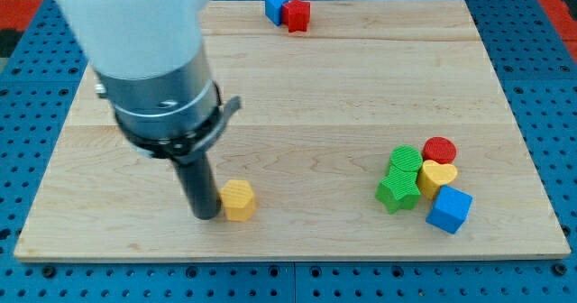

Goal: Move the yellow hexagon towards the green star

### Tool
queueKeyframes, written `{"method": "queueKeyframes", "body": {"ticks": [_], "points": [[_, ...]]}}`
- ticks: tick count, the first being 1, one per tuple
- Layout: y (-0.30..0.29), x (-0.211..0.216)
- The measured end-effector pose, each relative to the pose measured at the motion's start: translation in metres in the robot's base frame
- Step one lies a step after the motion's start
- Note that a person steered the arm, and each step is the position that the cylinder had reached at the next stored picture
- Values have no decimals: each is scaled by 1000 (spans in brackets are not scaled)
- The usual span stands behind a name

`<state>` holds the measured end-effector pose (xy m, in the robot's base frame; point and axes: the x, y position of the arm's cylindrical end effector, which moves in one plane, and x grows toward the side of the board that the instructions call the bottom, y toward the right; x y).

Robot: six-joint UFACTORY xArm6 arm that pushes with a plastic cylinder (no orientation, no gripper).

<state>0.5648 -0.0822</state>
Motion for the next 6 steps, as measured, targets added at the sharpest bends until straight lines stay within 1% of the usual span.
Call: {"method": "queueKeyframes", "body": {"ticks": [3, 4, 5, 6], "points": [[107, 0], [133, 0], [98, 9], [50, 1]]}}
